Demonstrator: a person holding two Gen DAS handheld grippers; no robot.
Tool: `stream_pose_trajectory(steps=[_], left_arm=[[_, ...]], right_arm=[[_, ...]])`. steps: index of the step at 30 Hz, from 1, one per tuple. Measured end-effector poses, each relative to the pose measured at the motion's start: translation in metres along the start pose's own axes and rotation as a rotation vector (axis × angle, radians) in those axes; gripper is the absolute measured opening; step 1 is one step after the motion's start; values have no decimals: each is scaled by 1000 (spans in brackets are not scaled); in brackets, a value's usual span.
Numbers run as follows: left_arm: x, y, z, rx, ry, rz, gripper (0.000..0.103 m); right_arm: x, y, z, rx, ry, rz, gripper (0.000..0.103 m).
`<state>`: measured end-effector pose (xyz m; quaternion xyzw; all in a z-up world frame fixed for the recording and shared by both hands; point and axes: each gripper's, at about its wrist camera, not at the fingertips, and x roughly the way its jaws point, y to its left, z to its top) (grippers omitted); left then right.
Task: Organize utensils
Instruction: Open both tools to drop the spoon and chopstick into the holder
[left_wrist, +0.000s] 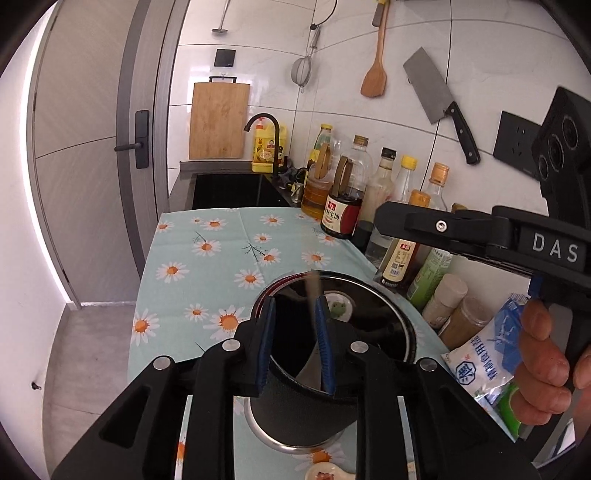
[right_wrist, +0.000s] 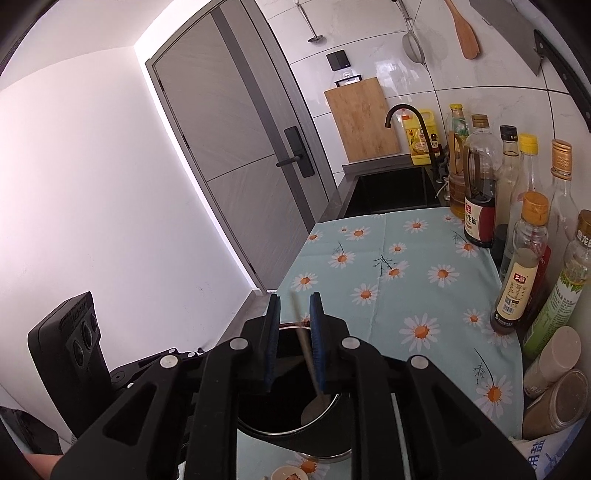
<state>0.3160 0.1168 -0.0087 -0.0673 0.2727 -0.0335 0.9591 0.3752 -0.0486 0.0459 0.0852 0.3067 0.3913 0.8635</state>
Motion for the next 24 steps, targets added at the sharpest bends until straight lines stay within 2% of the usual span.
stream_pose_trajectory(steps=[10, 14, 17, 24], left_arm=[[-32, -7, 1, -3, -29, -7, 21], [-50, -7, 1, -33, -28, -24, 22], [-63, -5, -4, -62, -21, -34, 35], [-83, -1, -26, -92, 30, -51, 35]], right_arm=[[-28, 11, -6, -21, -20, -1, 19], [-41, 16, -11, -23, 3, 19, 19], [-51, 18, -17, -17, 25, 29, 24], [-64, 15, -39, 6, 113, 32, 25]])
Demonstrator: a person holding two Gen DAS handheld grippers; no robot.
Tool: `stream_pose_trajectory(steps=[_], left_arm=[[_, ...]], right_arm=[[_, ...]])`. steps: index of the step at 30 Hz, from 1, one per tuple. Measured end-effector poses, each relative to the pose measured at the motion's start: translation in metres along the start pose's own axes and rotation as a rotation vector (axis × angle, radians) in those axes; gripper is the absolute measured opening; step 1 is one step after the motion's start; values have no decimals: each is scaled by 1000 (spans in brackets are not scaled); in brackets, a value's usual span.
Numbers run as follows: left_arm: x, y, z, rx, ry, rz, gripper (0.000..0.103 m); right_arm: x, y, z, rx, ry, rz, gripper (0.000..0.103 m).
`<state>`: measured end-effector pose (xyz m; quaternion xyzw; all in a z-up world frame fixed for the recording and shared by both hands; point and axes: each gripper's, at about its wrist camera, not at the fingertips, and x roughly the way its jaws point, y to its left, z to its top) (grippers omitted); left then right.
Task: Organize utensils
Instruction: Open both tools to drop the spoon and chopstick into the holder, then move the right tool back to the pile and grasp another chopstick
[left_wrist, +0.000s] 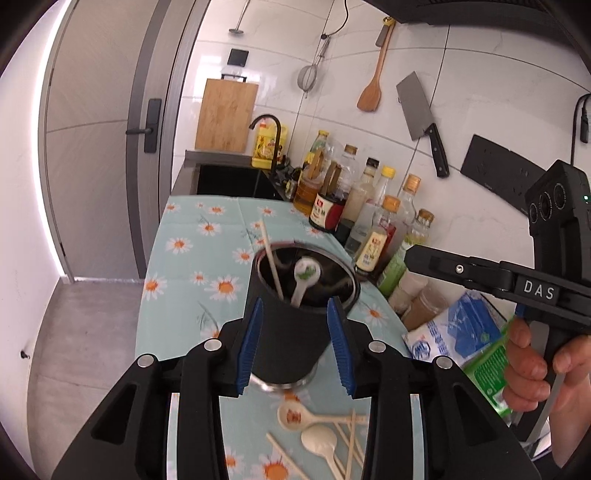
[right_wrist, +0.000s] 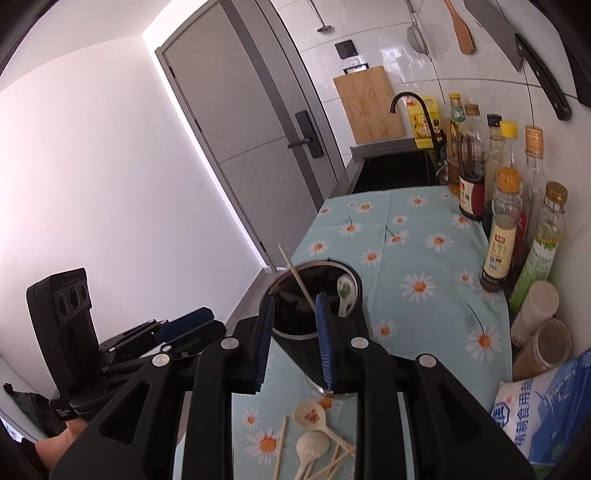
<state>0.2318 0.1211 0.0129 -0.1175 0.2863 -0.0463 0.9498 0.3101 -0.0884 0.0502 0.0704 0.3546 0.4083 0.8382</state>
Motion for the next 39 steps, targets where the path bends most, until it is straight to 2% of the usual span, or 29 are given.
stream_pose_trajectory(steps=[8, 20, 31, 39], left_arm=[[-7, 2, -33, -5, 91, 2, 35], [4, -8, -76, 26, 247, -56, 35], [7, -11, -105, 52, 319, -56, 35], [10, -3, -126, 4, 372, -78, 35]], right_arm=[[2, -17, -39, 92, 127, 3, 25], [21, -53, -102, 308, 334, 15, 25], [50, -60, -140, 425, 514, 20, 25], [68, -64, -156, 460, 604, 5, 25]])
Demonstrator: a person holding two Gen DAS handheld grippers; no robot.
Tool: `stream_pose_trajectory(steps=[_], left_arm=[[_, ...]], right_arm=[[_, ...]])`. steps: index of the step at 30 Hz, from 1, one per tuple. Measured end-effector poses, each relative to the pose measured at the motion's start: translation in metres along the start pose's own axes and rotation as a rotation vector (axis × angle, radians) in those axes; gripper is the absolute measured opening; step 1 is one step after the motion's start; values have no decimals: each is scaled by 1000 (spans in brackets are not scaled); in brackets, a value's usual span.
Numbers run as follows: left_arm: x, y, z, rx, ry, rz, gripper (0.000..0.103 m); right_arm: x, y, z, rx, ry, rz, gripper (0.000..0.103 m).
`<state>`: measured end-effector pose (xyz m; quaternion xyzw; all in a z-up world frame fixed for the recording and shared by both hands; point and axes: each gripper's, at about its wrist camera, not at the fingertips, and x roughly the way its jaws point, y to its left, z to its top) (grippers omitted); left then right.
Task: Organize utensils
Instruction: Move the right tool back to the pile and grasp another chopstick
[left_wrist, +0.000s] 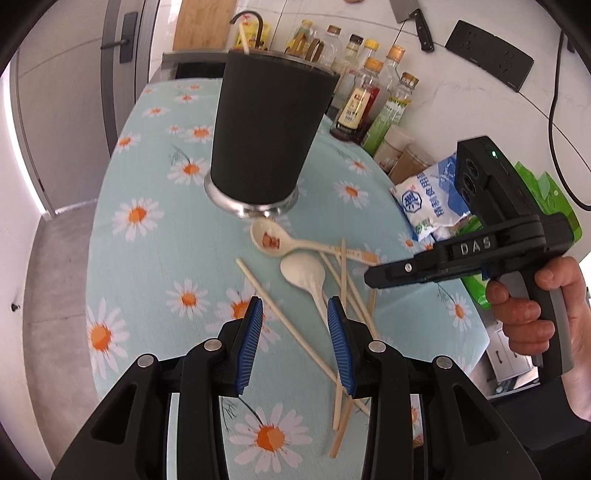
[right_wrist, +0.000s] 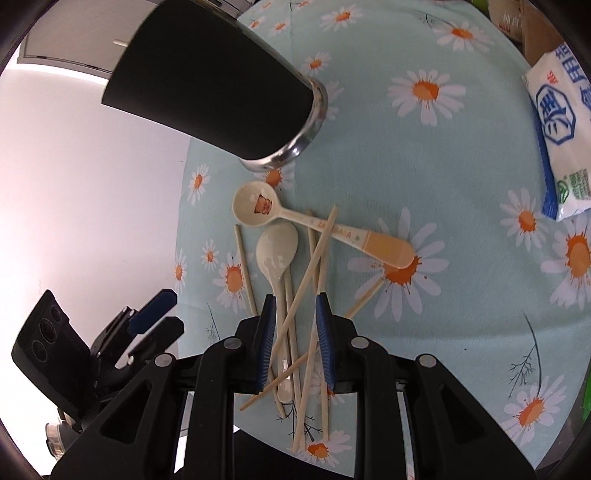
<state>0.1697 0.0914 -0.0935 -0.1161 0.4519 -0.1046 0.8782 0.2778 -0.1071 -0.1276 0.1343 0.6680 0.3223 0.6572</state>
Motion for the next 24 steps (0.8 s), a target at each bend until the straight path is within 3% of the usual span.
stream_pose_trajectory(steps=[6, 11, 13, 24], left_arm=[[4, 4, -11, -26, 21, -2, 35], [5, 7, -13, -36, 29, 4, 35], [5, 8, -13, -39, 32, 5, 35], [9, 7, -9, -28, 37, 0, 35]], right_arm=[[17, -3, 3, 1, 49, -52, 23], [32, 0, 10, 0, 83, -86, 17], [38, 1, 12, 5, 97, -92, 10], [29, -7, 9, 66, 121, -48, 6]])
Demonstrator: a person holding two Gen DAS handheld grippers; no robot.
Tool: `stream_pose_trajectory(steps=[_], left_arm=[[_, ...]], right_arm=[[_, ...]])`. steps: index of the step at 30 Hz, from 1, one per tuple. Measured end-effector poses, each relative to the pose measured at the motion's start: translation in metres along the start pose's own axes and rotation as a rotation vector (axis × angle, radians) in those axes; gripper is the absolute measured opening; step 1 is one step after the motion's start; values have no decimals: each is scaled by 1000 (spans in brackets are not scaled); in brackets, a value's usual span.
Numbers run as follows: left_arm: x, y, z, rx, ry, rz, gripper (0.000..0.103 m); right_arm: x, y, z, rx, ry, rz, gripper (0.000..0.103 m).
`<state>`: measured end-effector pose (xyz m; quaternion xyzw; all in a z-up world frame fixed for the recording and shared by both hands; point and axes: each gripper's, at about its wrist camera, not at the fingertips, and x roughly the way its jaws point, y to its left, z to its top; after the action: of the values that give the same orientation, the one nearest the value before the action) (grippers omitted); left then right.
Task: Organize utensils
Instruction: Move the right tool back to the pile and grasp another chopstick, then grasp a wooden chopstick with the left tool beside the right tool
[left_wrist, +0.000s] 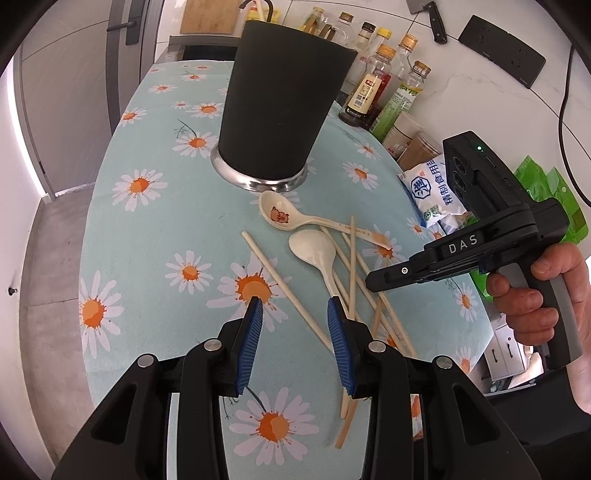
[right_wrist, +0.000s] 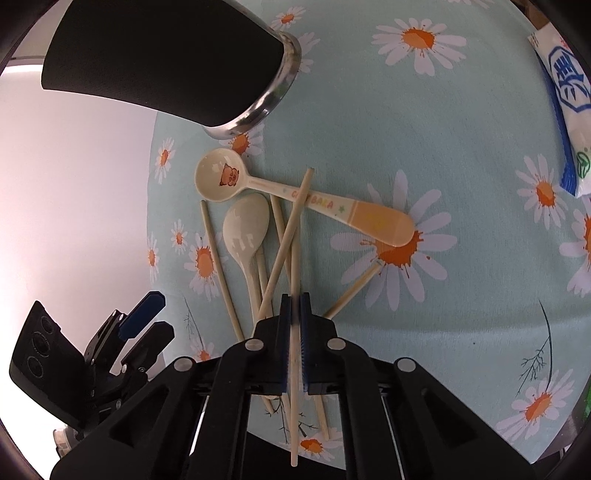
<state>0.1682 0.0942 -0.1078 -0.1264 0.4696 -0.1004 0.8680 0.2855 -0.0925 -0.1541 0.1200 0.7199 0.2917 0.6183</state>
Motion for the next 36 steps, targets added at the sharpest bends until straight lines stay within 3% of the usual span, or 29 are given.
stream_pose_trajectory(steps=[13, 26, 30, 36], left_arm=[[20, -23, 4, 101, 55, -16, 35], [57, -43, 11, 254, 183, 74, 33], [65, -45, 16, 274, 241, 67, 16], [70, -44, 23, 264, 291, 56, 16]], right_arm=[[-32, -12, -18, 23, -45, 38, 6], [-62, -31, -34, 31, -119, 72, 6], [-70, -36, -38, 38, -139, 85, 6], [-80, -43, -39, 49, -160, 114, 6]])
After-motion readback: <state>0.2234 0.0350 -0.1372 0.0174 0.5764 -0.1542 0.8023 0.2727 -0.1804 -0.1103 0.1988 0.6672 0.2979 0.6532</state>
